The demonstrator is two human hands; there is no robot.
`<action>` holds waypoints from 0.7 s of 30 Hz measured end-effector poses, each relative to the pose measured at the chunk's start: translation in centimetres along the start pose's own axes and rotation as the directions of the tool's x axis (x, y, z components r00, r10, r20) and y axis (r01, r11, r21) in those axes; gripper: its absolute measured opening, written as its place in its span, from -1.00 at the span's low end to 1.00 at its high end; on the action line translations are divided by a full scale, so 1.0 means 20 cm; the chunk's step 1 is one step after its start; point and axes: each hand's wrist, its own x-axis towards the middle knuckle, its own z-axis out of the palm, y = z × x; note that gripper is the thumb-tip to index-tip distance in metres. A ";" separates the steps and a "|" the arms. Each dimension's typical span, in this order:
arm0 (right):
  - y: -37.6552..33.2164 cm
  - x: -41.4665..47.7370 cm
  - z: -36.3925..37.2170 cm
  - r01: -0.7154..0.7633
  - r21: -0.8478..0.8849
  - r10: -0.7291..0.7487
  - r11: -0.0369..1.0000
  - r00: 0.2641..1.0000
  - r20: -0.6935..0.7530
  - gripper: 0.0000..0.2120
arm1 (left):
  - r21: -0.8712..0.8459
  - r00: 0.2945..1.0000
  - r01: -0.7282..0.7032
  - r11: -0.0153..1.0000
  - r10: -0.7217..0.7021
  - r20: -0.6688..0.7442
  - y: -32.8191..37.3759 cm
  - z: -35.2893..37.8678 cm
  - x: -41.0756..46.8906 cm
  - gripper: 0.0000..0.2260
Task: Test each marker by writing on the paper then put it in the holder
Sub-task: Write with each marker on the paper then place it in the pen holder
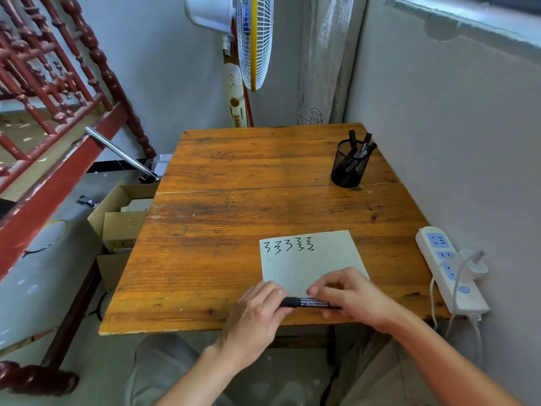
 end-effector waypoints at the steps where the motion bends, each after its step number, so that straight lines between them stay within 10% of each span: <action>1: 0.00 0.00 -0.01 -0.003 0.124 0.010 0.992 0.999 -0.051 -0.80 | 0.008 1.000 0.012 1.000 -0.012 0.000 0.00 0.00 0.00 -0.80; 10: 0.04 0.01 0.15 0.065 0.486 0.054 0.872 0.973 -0.226 -0.66 | -0.130 0.995 0.094 0.987 -0.088 0.053 0.08 0.00 -0.01 -0.66; 21: 0.00 0.01 0.09 0.207 0.592 -0.068 0.779 0.966 -0.248 -0.68 | -0.664 0.929 0.369 0.650 -0.230 0.290 0.23 -0.09 0.07 -0.69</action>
